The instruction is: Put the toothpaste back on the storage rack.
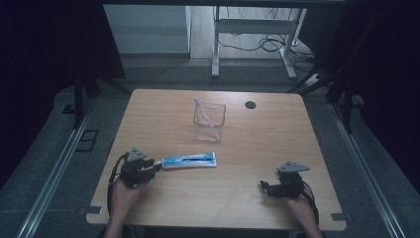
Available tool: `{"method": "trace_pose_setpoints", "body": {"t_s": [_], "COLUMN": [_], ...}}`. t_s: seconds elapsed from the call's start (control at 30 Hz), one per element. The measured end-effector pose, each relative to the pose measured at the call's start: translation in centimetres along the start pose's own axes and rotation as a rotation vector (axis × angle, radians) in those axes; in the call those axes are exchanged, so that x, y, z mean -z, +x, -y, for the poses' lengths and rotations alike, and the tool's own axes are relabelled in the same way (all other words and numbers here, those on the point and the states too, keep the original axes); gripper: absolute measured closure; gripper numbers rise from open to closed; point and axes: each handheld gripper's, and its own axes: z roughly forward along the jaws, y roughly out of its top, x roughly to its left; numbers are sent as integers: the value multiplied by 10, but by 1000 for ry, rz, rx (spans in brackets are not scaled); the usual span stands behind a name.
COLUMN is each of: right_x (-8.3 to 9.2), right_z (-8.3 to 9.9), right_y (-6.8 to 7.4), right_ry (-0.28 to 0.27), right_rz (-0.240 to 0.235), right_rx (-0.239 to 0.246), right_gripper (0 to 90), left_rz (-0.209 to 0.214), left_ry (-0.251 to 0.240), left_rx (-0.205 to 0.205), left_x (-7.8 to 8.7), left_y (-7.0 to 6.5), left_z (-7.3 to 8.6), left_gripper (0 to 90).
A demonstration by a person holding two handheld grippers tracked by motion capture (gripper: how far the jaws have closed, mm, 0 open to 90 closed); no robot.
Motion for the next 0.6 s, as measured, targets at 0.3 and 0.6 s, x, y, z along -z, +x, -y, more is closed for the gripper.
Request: {"method": "trace_pose_setpoints", "body": {"t_s": [0.3,0.6], "right_x": [0,0], "right_z": [0,0], "right_y": [0,0], "right_ry": [0,1], "right_rz": [1,1], "right_rx": [-1,-2], "right_gripper": [133,133], "left_rz": [6,16], "left_ry": [25,83], "left_rx": [-28,-42], "left_x": [-17,-45], "left_y": [9,17], "left_z": [-23,-33], "left_gripper": [816,827]}}
